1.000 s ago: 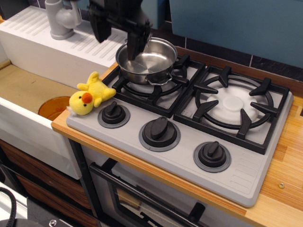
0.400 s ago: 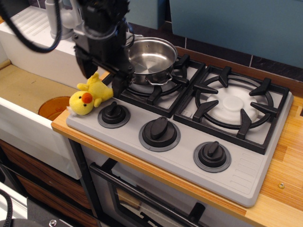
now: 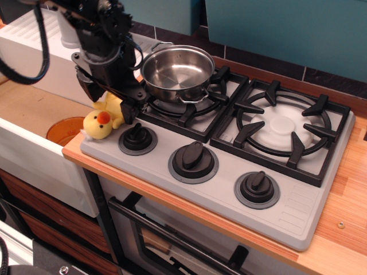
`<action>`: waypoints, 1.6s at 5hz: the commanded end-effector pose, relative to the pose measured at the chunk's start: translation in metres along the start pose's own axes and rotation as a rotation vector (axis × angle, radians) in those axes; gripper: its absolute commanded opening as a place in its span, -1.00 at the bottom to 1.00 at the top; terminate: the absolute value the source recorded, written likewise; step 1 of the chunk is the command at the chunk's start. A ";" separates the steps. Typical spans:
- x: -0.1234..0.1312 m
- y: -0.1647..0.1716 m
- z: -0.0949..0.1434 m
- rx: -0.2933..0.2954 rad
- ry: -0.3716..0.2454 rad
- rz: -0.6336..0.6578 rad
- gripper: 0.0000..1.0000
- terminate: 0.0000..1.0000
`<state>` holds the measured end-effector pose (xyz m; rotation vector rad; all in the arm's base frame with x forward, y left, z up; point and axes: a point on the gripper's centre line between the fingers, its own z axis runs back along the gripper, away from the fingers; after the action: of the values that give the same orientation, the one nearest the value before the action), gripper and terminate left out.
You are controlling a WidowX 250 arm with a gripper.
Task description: Put stuffedduck in pan
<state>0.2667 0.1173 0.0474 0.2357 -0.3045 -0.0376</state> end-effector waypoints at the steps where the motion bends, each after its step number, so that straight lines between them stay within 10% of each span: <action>1: 0.003 0.018 -0.012 0.016 -0.052 -0.015 1.00 -1.00; 2: 0.003 0.016 -0.021 0.002 -0.044 -0.013 1.00 -1.00; 3: 0.005 0.011 -0.022 0.030 -0.005 0.002 -1.00 -1.00; 8: 0.070 0.004 0.071 0.133 0.109 -0.016 -1.00 -1.00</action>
<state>0.3050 0.0987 0.1179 0.3550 -0.1416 -0.0275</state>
